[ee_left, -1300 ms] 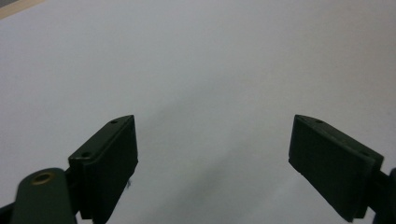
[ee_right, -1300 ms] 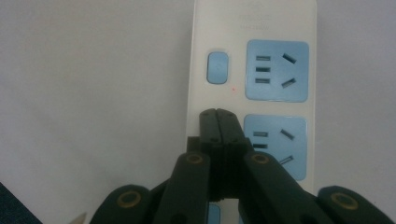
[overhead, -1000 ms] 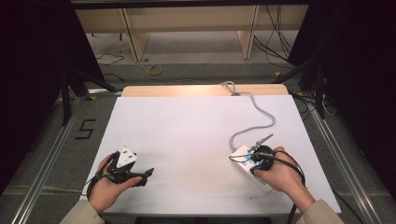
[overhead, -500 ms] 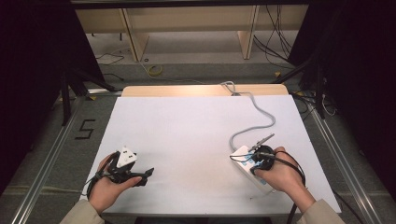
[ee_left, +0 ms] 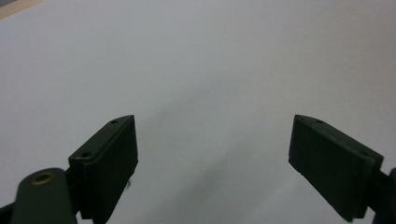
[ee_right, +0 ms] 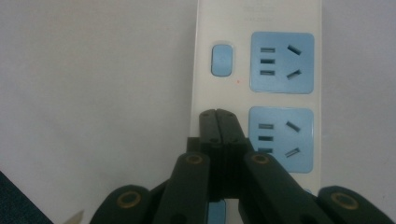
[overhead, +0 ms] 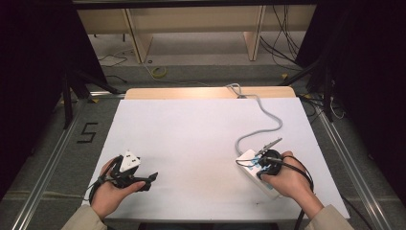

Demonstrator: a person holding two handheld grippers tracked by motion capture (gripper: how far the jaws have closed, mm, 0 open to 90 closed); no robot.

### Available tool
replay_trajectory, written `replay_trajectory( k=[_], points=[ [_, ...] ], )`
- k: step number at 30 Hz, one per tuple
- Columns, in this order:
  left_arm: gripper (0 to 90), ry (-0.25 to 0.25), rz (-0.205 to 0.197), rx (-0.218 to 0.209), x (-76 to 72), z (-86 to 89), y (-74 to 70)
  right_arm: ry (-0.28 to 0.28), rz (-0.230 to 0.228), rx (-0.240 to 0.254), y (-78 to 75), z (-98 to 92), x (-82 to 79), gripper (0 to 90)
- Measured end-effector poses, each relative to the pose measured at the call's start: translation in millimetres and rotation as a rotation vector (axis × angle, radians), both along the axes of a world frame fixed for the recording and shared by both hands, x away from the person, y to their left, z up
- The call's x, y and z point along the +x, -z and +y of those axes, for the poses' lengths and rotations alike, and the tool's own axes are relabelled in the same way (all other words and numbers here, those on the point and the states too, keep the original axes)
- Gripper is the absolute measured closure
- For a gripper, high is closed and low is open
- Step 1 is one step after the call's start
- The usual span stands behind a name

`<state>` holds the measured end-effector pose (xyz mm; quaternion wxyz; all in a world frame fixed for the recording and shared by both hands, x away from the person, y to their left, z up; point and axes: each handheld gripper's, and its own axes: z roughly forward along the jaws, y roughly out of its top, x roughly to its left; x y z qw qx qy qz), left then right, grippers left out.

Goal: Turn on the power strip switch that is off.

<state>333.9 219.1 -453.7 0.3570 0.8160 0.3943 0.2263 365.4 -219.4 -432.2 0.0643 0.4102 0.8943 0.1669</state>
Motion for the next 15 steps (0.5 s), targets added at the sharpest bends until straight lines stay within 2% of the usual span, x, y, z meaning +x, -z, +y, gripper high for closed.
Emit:
replay_trajectory(
  k=[8, 15],
  points=[
    [15.3, 0.0, 0.0, 0.0, 0.0, 0.2, 0.0, 0.002, -0.003, 0.011, -0.9, -1.0, -1.3, 90.0],
    [15.2, 0.0, 0.0, -0.001, 0.1, 0.3, 0.1, 0.005, -0.029, 0.061, -1.2, -4.4, -2.5, 88.5]
  ],
)
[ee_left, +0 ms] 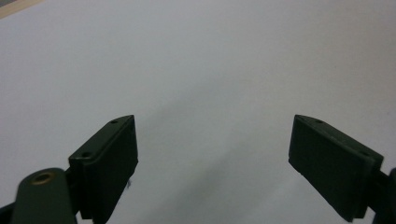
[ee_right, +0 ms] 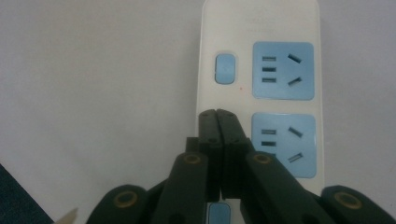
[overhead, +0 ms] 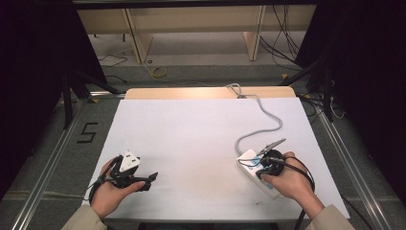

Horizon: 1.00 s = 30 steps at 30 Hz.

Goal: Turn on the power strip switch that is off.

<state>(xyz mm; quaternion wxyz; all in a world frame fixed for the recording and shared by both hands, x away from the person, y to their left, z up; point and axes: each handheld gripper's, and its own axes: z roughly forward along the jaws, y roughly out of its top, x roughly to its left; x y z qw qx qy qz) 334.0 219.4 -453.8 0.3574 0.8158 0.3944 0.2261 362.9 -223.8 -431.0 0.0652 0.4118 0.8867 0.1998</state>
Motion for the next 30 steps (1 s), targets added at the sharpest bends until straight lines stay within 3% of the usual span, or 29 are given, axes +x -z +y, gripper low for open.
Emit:
replay_trajectory(
  k=[10, 17, 30],
  points=[
    [15.3, 0.0, 0.0, 0.0, -0.2, 0.1, -0.1, 0.014, -0.046, 0.046, -2.7, -7.7, -3.0, 85.8],
    [15.2, 0.0, 0.001, 0.001, -0.2, 0.2, -0.1, 0.038, -0.085, 0.11, -2.1, -18.2, -4.3, 82.1],
    [15.3, 0.0, 0.002, 0.001, -0.4, 0.6, -0.2, 0.12, -0.209, 0.225, -2.5, -35.6, -4.6, 70.3]
  ],
)
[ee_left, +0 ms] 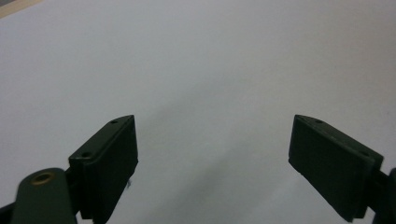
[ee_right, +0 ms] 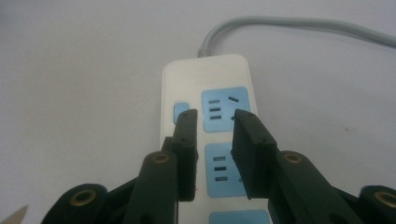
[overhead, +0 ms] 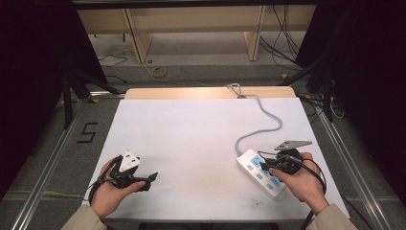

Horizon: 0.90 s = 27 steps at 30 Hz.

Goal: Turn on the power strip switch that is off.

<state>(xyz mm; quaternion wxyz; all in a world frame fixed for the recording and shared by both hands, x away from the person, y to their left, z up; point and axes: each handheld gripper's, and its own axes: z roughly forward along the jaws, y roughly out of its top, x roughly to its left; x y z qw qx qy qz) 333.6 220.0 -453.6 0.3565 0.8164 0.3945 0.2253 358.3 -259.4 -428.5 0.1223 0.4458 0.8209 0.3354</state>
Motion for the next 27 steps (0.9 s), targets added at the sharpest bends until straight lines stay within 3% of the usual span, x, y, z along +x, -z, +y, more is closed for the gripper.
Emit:
replay_trajectory(
  k=[18, 27],
  points=[
    [15.3, -0.002, -0.002, -0.005, -0.2, 0.2, -0.1, -0.002, -0.165, 0.054, -2.5, -8.6, -2.7, 59.1],
    [15.3, -0.002, -0.002, -0.006, -0.2, 0.5, -0.2, -0.008, -0.222, 0.069, 1.2, -16.2, -3.8, 50.6]
  ],
)
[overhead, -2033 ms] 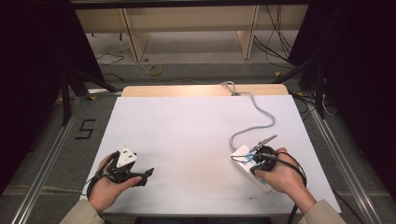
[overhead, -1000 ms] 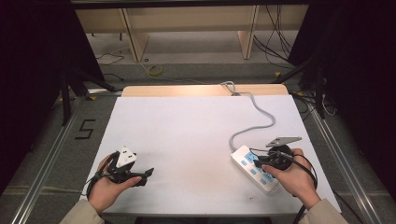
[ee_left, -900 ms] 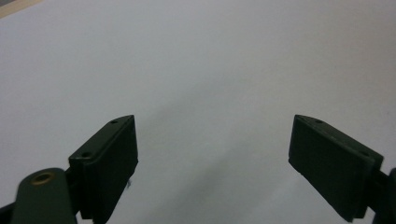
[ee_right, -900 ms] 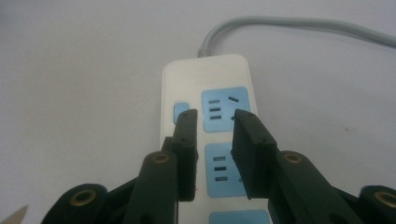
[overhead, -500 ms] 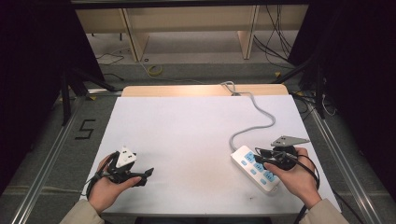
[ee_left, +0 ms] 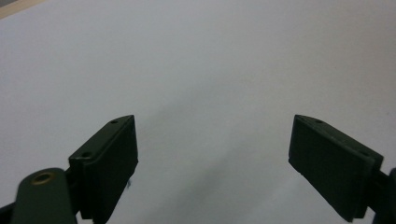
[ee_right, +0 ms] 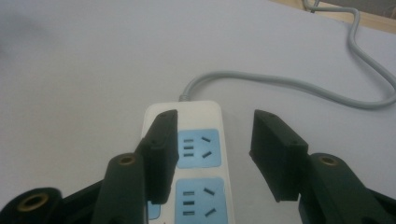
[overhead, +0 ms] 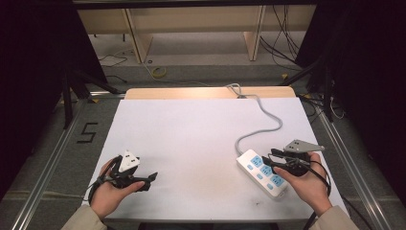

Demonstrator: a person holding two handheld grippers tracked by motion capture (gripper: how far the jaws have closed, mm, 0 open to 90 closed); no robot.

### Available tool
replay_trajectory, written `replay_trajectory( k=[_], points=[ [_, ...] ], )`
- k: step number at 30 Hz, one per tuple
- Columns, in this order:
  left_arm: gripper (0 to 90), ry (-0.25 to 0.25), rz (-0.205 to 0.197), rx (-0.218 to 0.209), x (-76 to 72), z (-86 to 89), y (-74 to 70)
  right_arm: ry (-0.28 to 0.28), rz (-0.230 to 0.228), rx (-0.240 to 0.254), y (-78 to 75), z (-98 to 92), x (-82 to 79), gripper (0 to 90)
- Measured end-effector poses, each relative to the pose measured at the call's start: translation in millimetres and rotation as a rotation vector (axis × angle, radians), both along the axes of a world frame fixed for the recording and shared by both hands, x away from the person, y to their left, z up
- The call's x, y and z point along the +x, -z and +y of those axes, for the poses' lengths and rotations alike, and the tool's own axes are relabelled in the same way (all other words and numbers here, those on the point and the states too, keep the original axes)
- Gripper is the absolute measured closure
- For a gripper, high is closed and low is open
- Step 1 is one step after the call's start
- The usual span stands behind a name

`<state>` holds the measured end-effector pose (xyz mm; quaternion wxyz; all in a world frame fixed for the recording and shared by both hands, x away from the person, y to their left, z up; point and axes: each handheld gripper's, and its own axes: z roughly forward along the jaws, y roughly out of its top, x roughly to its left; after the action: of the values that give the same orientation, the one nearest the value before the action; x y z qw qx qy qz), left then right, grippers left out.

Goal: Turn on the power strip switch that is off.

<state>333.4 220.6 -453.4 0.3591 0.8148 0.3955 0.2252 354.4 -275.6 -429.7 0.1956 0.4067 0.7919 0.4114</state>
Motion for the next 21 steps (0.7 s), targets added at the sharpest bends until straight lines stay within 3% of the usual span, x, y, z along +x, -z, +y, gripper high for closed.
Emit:
replay_trajectory(
  k=[14, 21],
  points=[
    [15.3, -0.001, 0.002, -0.002, 0.1, 0.1, 0.0, 0.013, -0.04, 0.029, 4.8, -7.6, -4.2, 40.5],
    [15.3, 0.0, 0.002, 0.0, 0.2, -0.2, 0.0, 0.019, -0.035, 0.037, 6.6, -10.1, -6.0, 38.7]
  ],
)
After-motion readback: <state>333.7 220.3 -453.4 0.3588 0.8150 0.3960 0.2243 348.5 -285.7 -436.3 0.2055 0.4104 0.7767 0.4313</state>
